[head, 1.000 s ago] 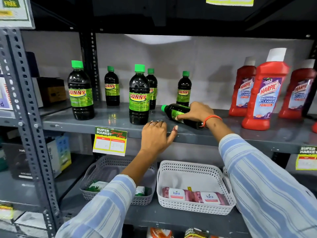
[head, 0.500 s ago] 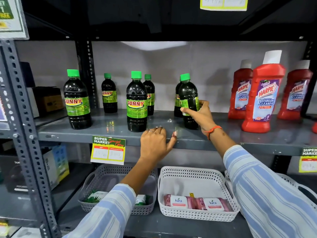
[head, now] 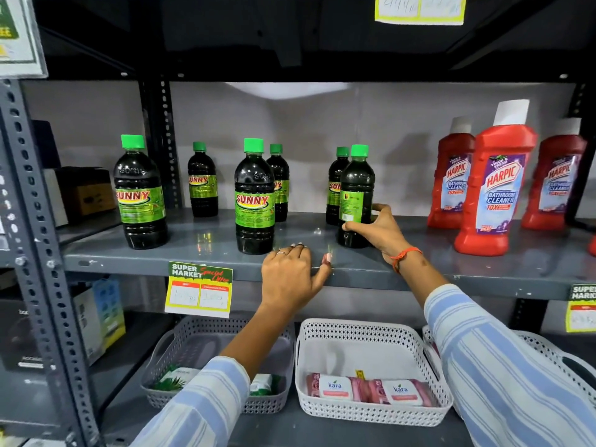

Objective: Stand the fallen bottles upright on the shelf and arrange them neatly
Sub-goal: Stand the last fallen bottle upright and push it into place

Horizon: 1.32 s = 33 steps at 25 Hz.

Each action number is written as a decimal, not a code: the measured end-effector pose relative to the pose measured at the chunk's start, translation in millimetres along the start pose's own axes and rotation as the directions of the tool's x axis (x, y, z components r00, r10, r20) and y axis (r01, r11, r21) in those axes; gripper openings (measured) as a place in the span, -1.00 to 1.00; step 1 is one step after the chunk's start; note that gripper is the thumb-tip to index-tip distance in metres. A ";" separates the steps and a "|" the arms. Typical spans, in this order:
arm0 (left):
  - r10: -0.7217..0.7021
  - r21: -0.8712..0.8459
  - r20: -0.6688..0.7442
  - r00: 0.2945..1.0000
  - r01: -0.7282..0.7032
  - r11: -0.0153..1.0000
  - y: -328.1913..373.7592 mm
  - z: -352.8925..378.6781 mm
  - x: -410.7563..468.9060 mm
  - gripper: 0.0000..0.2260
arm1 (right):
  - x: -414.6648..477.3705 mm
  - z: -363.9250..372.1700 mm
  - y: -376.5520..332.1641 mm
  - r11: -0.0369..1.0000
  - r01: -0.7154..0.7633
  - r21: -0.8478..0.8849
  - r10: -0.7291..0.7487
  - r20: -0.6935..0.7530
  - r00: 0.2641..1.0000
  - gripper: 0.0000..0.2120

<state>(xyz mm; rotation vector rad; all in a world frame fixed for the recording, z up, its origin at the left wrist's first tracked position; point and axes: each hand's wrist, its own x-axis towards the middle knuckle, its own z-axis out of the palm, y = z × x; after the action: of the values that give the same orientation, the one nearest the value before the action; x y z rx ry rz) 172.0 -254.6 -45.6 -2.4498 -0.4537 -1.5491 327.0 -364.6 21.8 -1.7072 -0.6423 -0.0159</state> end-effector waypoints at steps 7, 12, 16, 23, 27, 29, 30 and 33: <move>-0.010 -0.011 0.008 1.000 0.010 1.000 0.5 -0.2 -0.7 -0.52 | -1.5 4.0 -0.6 0.999 0.033 -0.004 -0.032 0.126 0.991 -0.20; -0.015 -0.009 0.013 1.000 0.015 1.000 1.2 0.0 -0.7 -0.52 | 0.1 4.6 -1.1 0.999 0.048 -0.006 -0.046 0.142 0.989 -0.54; -0.016 -0.006 0.003 1.000 0.016 1.000 0.8 0.5 -0.3 -0.53 | -3.3 12.4 -5.8 0.994 0.090 -0.063 -0.075 0.197 0.977 -0.32; -0.017 -0.003 -0.001 1.000 0.017 1.000 1.1 0.6 -0.4 -0.52 | -3.2 13.2 -6.9 0.996 0.057 -0.063 -0.045 0.167 0.985 -0.26; -0.018 -0.006 -0.011 1.000 0.018 1.000 0.9 0.4 -0.3 -0.54 | 9.0 16.8 5.2 0.987 0.080 -0.142 -0.059 0.146 0.988 -0.04; -0.015 -0.009 -0.017 1.000 0.015 1.000 1.4 0.3 -1.0 -0.54 | 2.3 15.3 0.1 0.986 0.075 -0.149 -0.056 0.128 0.990 -0.06; -0.017 -0.010 -0.021 1.000 0.017 1.000 1.3 0.6 -0.8 -0.54 | -1.9 15.0 -3.8 0.988 0.057 -0.143 -0.039 0.123 0.992 -0.10; -0.019 -0.013 -0.025 1.000 0.019 1.000 1.0 1.5 -1.0 -0.54 | -9.0 14.7 -9.6 0.992 0.051 -0.113 -0.033 0.148 0.988 -0.17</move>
<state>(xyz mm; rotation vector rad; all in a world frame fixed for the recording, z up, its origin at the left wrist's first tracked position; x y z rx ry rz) 173.3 -255.2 -47.2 -2.4392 -0.4655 -1.5931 310.5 -353.9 23.6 -1.8193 -0.7995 0.0427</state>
